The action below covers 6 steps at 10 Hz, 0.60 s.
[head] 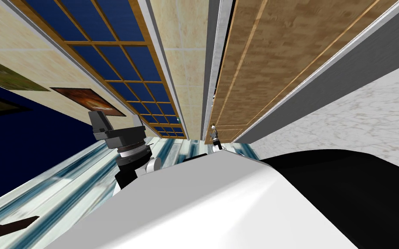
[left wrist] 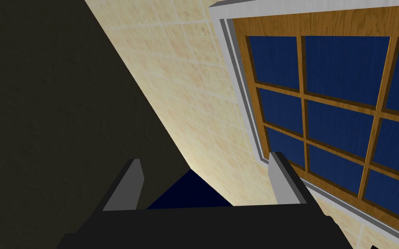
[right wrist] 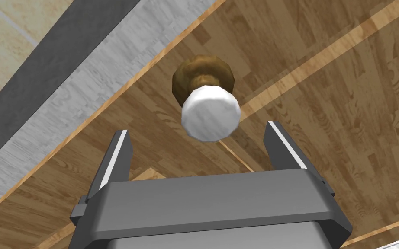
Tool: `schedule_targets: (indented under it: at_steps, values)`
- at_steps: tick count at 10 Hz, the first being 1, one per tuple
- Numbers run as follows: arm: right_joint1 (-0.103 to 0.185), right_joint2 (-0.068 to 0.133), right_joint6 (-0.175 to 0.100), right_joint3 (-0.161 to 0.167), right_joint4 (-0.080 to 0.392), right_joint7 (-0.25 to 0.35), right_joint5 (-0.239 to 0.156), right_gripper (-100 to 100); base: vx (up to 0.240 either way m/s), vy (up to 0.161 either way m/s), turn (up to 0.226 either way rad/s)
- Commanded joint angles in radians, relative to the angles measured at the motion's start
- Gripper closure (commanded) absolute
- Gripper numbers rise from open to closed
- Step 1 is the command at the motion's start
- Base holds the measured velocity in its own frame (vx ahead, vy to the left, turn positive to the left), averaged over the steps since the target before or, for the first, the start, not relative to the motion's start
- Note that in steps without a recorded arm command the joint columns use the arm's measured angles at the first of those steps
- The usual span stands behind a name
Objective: Pull the door open
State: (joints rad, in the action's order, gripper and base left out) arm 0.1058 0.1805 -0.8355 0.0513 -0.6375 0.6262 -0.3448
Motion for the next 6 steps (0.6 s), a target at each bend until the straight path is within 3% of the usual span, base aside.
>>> schedule_targets:
  at_steps: [1, 6]
  values:
    - [0.004, 0.002, -0.001, 0.008, 0.002, 0.05, -0.024, -100, -0.049, -0.013, 0.054]
    - [0.01, 0.007, -0.003, 0.029, 0.004, 0.174, -0.086, -100, -0.053, -0.022, 0.055]
